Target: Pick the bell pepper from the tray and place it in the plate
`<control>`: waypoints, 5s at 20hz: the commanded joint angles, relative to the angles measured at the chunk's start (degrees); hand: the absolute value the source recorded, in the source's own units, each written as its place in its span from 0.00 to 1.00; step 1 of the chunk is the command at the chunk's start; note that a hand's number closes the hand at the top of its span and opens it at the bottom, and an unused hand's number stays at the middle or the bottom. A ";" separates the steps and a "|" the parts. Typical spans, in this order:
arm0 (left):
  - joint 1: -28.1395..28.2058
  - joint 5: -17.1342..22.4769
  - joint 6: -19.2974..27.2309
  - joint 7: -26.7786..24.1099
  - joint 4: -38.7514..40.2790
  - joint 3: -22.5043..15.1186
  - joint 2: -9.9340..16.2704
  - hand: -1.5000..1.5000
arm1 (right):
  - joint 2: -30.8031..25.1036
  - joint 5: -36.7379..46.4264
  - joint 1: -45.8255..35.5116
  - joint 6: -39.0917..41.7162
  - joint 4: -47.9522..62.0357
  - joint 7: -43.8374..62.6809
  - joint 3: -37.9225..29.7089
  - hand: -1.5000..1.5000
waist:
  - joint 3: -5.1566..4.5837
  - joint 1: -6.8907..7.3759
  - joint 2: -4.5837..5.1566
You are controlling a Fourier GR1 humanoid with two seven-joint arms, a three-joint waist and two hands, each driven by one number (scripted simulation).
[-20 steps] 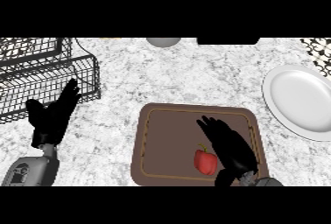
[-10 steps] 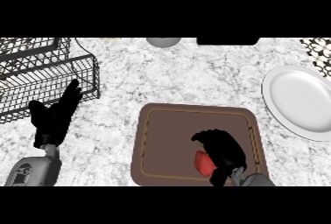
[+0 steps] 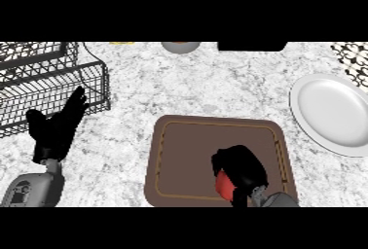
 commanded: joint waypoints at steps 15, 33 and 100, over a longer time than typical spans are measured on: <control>1.53 0.31 -0.72 -1.35 -0.29 0.33 -0.97 0.50 | 1.65 2.54 -10.90 -27.99 2.29 -0.78 -20.58 1.00 | 0.65 -0.27 0.30; 1.40 -2.12 0.13 -1.75 0.38 -0.79 -2.86 0.50 | -9.51 -11.81 -10.83 -35.98 9.06 -6.23 -46.29 1.00 | 0.68 0.28 0.71; -1.28 -1.68 -1.54 4.97 -3.29 2.37 -2.43 0.50 | -40.56 -50.43 -14.83 3.71 71.47 -60.80 -65.01 0.00 | 0.80 0.81 0.80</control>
